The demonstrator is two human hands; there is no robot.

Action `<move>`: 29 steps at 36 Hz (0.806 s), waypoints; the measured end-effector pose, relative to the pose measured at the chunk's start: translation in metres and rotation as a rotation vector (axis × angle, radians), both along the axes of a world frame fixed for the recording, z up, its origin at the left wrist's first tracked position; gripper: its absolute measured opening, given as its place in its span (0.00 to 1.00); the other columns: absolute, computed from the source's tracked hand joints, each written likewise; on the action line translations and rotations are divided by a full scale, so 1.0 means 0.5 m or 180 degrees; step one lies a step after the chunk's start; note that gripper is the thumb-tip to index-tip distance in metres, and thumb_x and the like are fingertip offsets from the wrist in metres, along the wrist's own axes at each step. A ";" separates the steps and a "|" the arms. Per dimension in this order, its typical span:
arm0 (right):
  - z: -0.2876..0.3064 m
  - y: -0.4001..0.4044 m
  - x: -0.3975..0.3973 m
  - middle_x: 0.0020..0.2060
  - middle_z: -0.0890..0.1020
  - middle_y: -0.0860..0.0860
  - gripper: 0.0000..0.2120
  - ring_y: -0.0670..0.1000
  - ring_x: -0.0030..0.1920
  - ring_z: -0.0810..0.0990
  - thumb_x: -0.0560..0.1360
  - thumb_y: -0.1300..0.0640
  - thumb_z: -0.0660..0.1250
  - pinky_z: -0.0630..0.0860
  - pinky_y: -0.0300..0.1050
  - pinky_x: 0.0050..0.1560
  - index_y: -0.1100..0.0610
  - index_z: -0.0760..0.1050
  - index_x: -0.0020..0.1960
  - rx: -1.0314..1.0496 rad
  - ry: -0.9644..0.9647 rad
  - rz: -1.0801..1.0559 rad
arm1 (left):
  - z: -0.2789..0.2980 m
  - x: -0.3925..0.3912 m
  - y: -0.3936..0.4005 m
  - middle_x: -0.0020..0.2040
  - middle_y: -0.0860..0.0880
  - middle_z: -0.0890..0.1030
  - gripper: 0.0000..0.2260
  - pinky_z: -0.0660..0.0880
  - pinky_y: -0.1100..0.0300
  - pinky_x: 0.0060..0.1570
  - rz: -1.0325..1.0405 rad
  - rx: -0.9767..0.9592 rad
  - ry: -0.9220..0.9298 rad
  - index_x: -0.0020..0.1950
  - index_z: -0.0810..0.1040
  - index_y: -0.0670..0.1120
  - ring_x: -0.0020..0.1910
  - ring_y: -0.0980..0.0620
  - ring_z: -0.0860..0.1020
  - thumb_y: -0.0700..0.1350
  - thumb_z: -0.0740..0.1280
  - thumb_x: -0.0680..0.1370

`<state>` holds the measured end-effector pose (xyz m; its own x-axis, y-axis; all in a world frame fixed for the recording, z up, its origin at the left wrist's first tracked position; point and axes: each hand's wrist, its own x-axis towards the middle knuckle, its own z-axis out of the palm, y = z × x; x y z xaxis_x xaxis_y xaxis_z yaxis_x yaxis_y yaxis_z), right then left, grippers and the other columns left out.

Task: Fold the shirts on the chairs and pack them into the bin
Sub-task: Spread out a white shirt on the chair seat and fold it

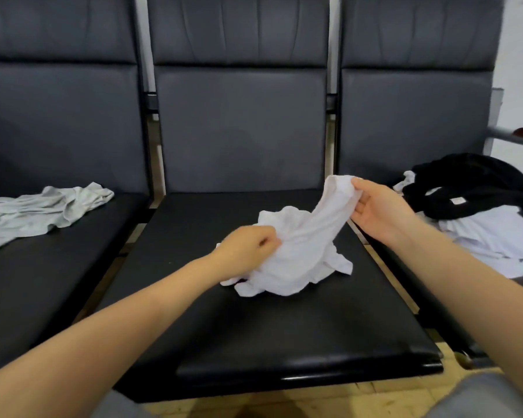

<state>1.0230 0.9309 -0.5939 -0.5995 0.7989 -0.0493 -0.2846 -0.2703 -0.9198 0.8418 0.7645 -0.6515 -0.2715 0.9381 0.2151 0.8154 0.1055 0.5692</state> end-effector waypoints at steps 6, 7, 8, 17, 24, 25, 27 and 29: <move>-0.040 -0.004 -0.032 0.41 0.80 0.55 0.03 0.51 0.38 0.80 0.77 0.60 0.67 0.77 0.40 0.35 0.60 0.76 0.49 0.0564 -0.1300 -0.0370 | 0.057 -0.035 -0.030 0.32 0.52 0.66 0.14 0.61 0.62 0.34 0.0774 0.0900 -0.1008 0.36 0.64 0.45 0.31 0.56 0.63 0.45 0.60 0.81; -0.052 -0.004 -0.037 0.38 0.79 0.56 0.03 0.50 0.35 0.79 0.76 0.60 0.68 0.76 0.40 0.33 0.60 0.75 0.46 0.0887 -0.1746 -0.0416 | 0.059 -0.043 -0.030 0.32 0.51 0.66 0.14 0.62 0.62 0.34 0.0885 0.0996 -0.0985 0.36 0.65 0.45 0.32 0.56 0.64 0.46 0.60 0.81; -0.065 -0.005 -0.040 0.39 0.79 0.56 0.04 0.50 0.34 0.78 0.75 0.60 0.69 0.75 0.41 0.34 0.59 0.74 0.45 0.1309 -0.2190 -0.0412 | 0.056 -0.050 -0.028 0.33 0.51 0.68 0.14 0.64 0.62 0.35 0.0986 0.1026 -0.0929 0.37 0.67 0.44 0.33 0.56 0.66 0.46 0.61 0.81; -0.091 -0.015 -0.058 0.56 0.76 0.42 0.12 0.44 0.59 0.70 0.75 0.50 0.69 0.68 0.42 0.59 0.46 0.77 0.59 0.4082 -0.2398 0.0663 | 0.014 -0.020 -0.095 0.33 0.54 0.71 0.19 0.67 0.61 0.35 0.0839 0.0485 0.0960 0.31 0.68 0.52 0.36 0.55 0.71 0.64 0.59 0.73; -0.115 -0.027 -0.074 0.40 0.76 0.48 0.08 0.45 0.40 0.73 0.72 0.46 0.72 0.74 0.43 0.45 0.48 0.74 0.44 0.3812 -0.2618 0.1276 | -0.052 0.003 -0.111 0.52 0.56 0.75 0.23 0.71 0.57 0.46 0.0453 -0.0332 0.1658 0.62 0.71 0.55 0.50 0.53 0.74 0.65 0.65 0.73; -0.114 -0.027 -0.073 0.42 0.77 0.50 0.09 0.46 0.40 0.74 0.72 0.46 0.72 0.75 0.43 0.46 0.47 0.74 0.46 0.3655 -0.2612 0.1292 | -0.052 0.001 -0.109 0.50 0.56 0.75 0.18 0.70 0.58 0.44 0.0480 -0.0271 0.1464 0.60 0.71 0.55 0.48 0.53 0.74 0.62 0.65 0.75; -0.114 -0.024 -0.071 0.44 0.77 0.51 0.10 0.46 0.41 0.75 0.72 0.45 0.71 0.76 0.44 0.47 0.46 0.75 0.50 0.3515 -0.2680 0.1391 | -0.052 -0.008 -0.101 0.40 0.55 0.74 0.06 0.66 0.60 0.37 0.0458 -0.0138 0.1069 0.47 0.70 0.55 0.38 0.54 0.73 0.56 0.64 0.78; -0.113 -0.025 -0.070 0.40 0.76 0.49 0.09 0.46 0.40 0.74 0.74 0.44 0.69 0.74 0.41 0.45 0.47 0.76 0.51 0.3515 -0.2806 0.1464 | -0.050 -0.015 -0.095 0.34 0.54 0.72 0.11 0.64 0.62 0.34 0.0304 -0.0186 0.0786 0.38 0.68 0.55 0.32 0.56 0.69 0.50 0.63 0.80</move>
<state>0.9880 0.9182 -0.6505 -0.9038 0.4269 -0.0317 0.3746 0.7527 -0.5414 0.8344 0.7172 -0.6764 -0.3054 0.9235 0.2320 0.9136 0.2154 0.3449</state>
